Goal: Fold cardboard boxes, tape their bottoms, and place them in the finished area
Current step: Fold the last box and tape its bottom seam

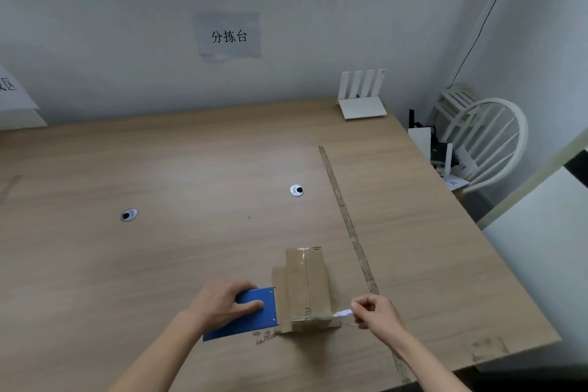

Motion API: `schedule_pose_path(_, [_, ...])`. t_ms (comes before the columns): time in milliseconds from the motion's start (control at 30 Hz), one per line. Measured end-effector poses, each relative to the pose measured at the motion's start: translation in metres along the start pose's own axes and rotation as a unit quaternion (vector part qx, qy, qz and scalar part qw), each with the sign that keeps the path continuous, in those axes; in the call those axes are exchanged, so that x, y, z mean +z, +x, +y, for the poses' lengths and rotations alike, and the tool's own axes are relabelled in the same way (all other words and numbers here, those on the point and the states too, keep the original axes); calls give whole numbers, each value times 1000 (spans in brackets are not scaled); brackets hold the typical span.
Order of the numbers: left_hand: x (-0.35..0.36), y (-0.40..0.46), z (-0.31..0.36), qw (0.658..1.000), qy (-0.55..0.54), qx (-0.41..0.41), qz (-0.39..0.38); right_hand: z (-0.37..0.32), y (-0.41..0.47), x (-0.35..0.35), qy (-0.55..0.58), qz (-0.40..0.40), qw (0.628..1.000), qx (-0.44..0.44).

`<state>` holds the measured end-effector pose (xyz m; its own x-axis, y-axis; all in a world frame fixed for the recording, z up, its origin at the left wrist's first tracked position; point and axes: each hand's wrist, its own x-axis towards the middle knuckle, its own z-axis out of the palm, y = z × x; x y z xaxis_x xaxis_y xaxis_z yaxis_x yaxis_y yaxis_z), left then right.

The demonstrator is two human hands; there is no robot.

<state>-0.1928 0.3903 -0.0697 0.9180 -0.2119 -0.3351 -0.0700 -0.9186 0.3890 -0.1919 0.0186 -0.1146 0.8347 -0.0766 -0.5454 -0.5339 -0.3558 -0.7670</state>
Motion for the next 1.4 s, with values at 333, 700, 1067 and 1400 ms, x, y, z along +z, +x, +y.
schedule_pose_path(333, [37, 10, 7, 995, 101, -19, 10, 8, 4, 39, -132, 37, 990, 41])
schedule_pose_path(700, [57, 19, 16, 996, 85, -35, 19, -10, 0, 68, -166, 166, 972, 25])
schedule_pose_path(1067, [62, 11, 16, 996, 49, -68, 27, -39, -17, 127, -359, 53, 932, -13])
schedule_pose_path(1400, [71, 25, 24, 985, 162, -65, 2, -38, -19, 133, -383, 82, 920, -13])
